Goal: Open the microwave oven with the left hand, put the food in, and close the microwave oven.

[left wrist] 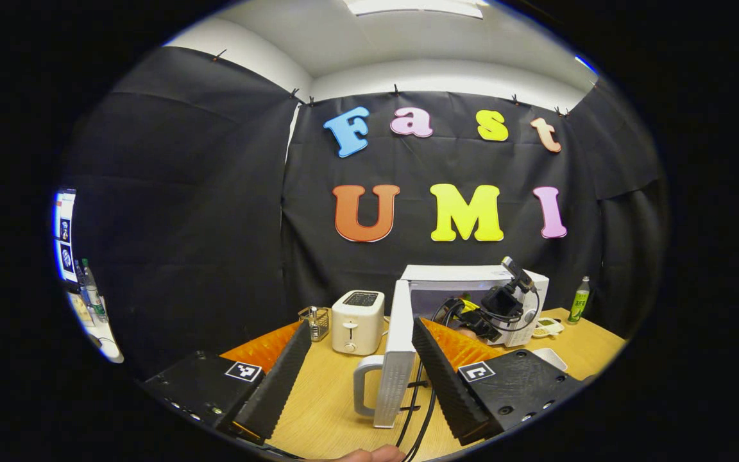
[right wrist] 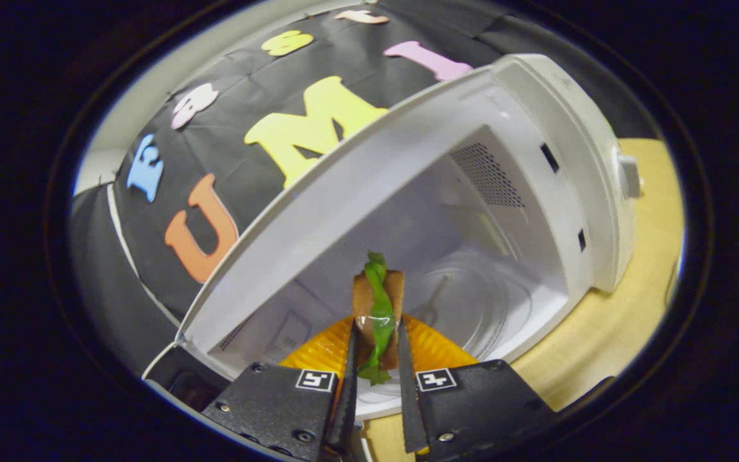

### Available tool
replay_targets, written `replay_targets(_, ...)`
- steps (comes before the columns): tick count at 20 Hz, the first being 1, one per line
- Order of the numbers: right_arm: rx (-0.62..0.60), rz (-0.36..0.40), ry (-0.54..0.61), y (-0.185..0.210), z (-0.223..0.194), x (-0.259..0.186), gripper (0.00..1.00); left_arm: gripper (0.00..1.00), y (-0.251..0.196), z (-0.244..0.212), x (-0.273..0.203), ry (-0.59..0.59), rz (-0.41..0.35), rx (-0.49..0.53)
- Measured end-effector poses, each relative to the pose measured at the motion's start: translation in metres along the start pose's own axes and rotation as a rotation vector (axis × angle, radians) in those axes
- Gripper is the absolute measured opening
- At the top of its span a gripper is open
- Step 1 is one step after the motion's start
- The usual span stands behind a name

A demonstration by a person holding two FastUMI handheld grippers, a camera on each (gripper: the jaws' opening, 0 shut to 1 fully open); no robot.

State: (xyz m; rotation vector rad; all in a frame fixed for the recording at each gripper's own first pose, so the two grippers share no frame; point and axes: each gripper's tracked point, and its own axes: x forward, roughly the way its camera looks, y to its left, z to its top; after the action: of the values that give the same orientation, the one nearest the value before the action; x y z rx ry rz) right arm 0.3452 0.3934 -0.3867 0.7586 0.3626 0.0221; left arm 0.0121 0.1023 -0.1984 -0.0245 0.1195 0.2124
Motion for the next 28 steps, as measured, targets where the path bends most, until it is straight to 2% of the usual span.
replay_targets(3,0.039,-0.071,-0.014,-0.012,-0.012,0.001,0.35,0.95,-0.001,-0.009,0.008,0.015,-0.004,-0.050)
replay_targets(4,0.024,-0.086,-0.008,-0.016,-0.019,0.005,0.36,0.95,-0.005,-0.011,0.009,0.025,-0.019,-0.057)
replay_targets(5,-0.018,-0.097,0.005,-0.019,-0.024,0.009,0.31,0.95,-0.002,-0.011,0.011,0.030,-0.011,-0.062)
replay_targets(7,-0.097,-0.094,-0.008,-0.020,-0.029,0.014,0.32,0.95,0.002,-0.009,0.013,0.022,0.001,-0.058)
replay_targets(9,-0.139,-0.098,-0.035,-0.026,-0.029,0.014,0.36,0.95,0.001,-0.009,0.012,0.017,0.009,-0.047)
replay_targets(10,-0.160,-0.105,-0.051,-0.030,-0.028,0.015,0.46,0.95,0.002,-0.008,0.012,0.015,0.016,-0.043)
replay_targets(11,-0.184,-0.116,-0.066,-0.035,-0.024,0.015,0.43,0.95,0.003,-0.008,0.012,0.017,0.021,-0.042)
replay_targets(12,-0.202,-0.116,-0.068,-0.039,-0.023,0.016,0.50,0.95,0.004,-0.007,0.010,0.020,0.025,-0.042)
replay_targets(13,-0.225,-0.111,-0.083,-0.041,-0.021,0.015,0.51,0.95,0.005,-0.006,0.008,0.019,0.029,-0.040)
replay_targets(14,-0.274,-0.123,-0.131,-0.047,-0.014,0.014,0.63,0.95,0.007,-0.005,0.004,0.017,0.033,-0.036)
replay_targets(15,-0.320,-0.161,-0.160,-0.056,-0.009,0.012,0.65,0.95,0.008,-0.005,0.002,0.021,0.037,-0.032)
replay_targets(16,-0.347,-0.171,-0.170,-0.057,-0.011,0.008,0.63,0.95,0.008,-0.008,0.001,0.036,0.041,-0.029)
replay_targets(17,-0.366,-0.163,-0.165,-0.054,-0.012,0.011,0.63,0.95,0.007,-0.010,-0.003,0.047,0.042,-0.024)
replay_targets(18,-0.372,-0.153,-0.159,-0.054,-0.014,0.008,0.77,0.95,0.007,-0.009,-0.006,0.050,0.047,-0.014)
replay_targets(20,-0.365,-0.126,-0.160,-0.053,-0.012,0.003,0.81,0.95,0.013,-0.007,-0.014,0.046,0.062,0.007)
replay_targets(21,-0.371,-0.112,-0.178,-0.049,-0.010,0.001,0.83,0.84,0.015,-0.007,-0.018,0.050,0.068,0.014)
replay_targets(22,-0.416,-0.104,-0.163,-0.048,-0.011,0.000,0.85,0.95,0.018,-0.008,-0.022,0.060,0.080,0.018)
replay_targets(23,-0.455,-0.093,-0.156,-0.046,-0.014,-0.003,0.80,0.95,0.025,-0.010,-0.028,0.075,0.098,0.022)
replay_targets(24,-0.484,-0.072,-0.149,-0.042,-0.016,-0.007,0.87,0.95,0.031,-0.010,-0.035,0.083,0.113,0.026)
replay_targets(26,-0.540,-0.024,-0.171,-0.032,-0.013,-0.020,0.92,0.95,0.041,-0.009,-0.047,0.086,0.138,0.042)
replay_targets(27,-0.566,-0.006,-0.186,-0.030,-0.009,-0.028,0.99,0.95,0.047,-0.007,-0.053,0.084,0.148,0.050)
replay_targets(28,-0.578,0.014,-0.189,-0.028,-0.010,-0.037,0.99,0.95,0.050,-0.006,-0.057,0.079,0.154,0.056)
